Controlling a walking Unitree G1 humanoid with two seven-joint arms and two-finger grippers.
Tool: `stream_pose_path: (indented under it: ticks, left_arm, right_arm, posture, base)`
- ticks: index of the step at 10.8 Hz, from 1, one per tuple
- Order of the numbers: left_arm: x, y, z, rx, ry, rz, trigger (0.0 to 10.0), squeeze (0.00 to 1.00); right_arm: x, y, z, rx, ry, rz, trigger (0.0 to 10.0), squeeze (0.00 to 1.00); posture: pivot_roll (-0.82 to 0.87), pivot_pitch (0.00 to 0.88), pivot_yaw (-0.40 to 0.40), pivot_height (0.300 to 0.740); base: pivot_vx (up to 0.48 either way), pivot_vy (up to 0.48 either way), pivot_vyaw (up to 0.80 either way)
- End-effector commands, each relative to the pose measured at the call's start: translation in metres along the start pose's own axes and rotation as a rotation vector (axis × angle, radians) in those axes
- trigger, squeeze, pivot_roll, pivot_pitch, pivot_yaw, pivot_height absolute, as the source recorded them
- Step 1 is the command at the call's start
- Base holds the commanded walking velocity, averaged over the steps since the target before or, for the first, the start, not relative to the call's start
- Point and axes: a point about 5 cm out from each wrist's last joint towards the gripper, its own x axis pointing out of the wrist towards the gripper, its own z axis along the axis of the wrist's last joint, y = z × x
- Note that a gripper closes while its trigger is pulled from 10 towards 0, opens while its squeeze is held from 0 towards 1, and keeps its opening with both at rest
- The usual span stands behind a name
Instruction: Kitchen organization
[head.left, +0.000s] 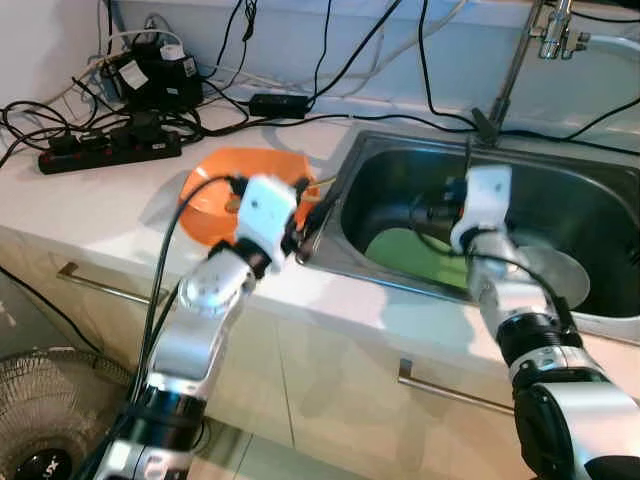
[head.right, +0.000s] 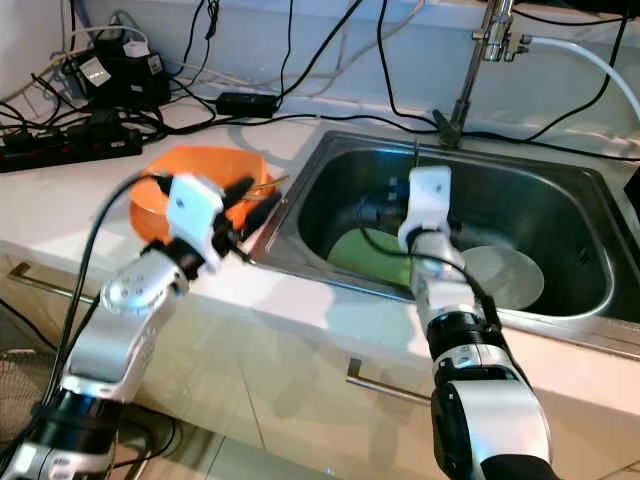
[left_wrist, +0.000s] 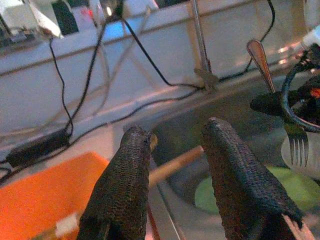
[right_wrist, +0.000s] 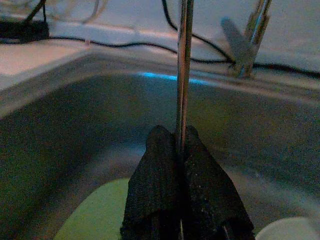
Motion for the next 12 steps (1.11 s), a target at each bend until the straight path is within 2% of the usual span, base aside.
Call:
stream_pose_path:
  ticks: [1, 2, 4, 5, 6, 7, 8, 10, 12]
  left_arm:
    - [-0.001, -0.002, 0.004, 0.026, -0.003, -0.013, 10.0, 0.0]
    - [-0.002, -0.003, 0.003, 0.033, 0.007, -0.008, 10.0, 0.0]
    - [-0.003, -0.002, 0.002, 0.054, 0.025, -0.004, 10.0, 0.0]
    - [-0.003, -0.001, 0.001, 0.091, 0.033, -0.003, 10.0, 0.0]
    - [-0.001, 0.0, 0.002, 0.208, 0.055, -0.002, 10.0, 0.0]
    - [-0.001, 0.001, 0.003, 0.245, 0.059, -0.001, 10.0, 0.0]
    - [0.001, 0.004, 0.008, 0.329, 0.061, 0.007, 10.0, 0.0]
    - [0.004, 0.007, 0.006, 0.442, 0.091, -0.003, 10.0, 0.0]
    - [0.011, 0.007, -0.001, 0.488, 0.12, -0.025, 10.0, 0.0]
  right_arm:
    - [0.004, 0.004, 0.008, 0.024, -0.014, 0.01, 10.0, 0.78]
    - [0.004, 0.005, 0.007, 0.03, -0.002, 0.013, 10.0, 1.0]
    - [0.005, 0.007, 0.002, 0.037, 0.033, 0.014, 10.0, 1.0]
    - [0.005, 0.007, 0.0, 0.035, 0.037, 0.016, 10.0, 1.0]
    - [0.005, 0.008, 0.001, 0.029, 0.029, 0.013, 10.0, 0.0]
    - [0.005, 0.008, 0.003, 0.036, 0.021, 0.013, 10.0, 0.0]
    - [0.005, 0.01, 0.007, 0.055, -0.013, 0.02, 10.0, 0.0]
    - [0.002, 0.016, 0.006, 0.088, -0.046, 0.038, 10.0, 0.0]
    - [-0.001, 0.021, 0.002, 0.117, -0.053, 0.038, 10.0, 0.0]
  posture:
    - [0.19, 0.0, 0.025, 0.74]
    - [0.2, 0.0, 0.023, 0.74]
    - [0.2, 0.0, 0.022, 0.74]
    - [0.2, 0.0, 0.023, 0.74]
    - [0.2, 0.0, 0.023, 0.74]
    - [0.2, 0.0, 0.024, 0.74]
    - [0.19, 0.0, 0.024, 0.74]
    - [0.19, 0.0, 0.025, 0.74]
    - [0.18, 0.0, 0.029, 0.74]
  base:
    - [0.0, 0.0, 0.0]
    - [0.0, 0.0, 0.0]
    - [0.0, 0.0, 0.0]
    - [0.0, 0.0, 0.0]
    - [0.0, 0.0, 0.0]
    - [0.0, 0.0, 0.0]
    - [0.0, 0.0, 0.0]
    - [0.0, 0.0, 0.0]
    - [0.0, 0.0, 0.0]
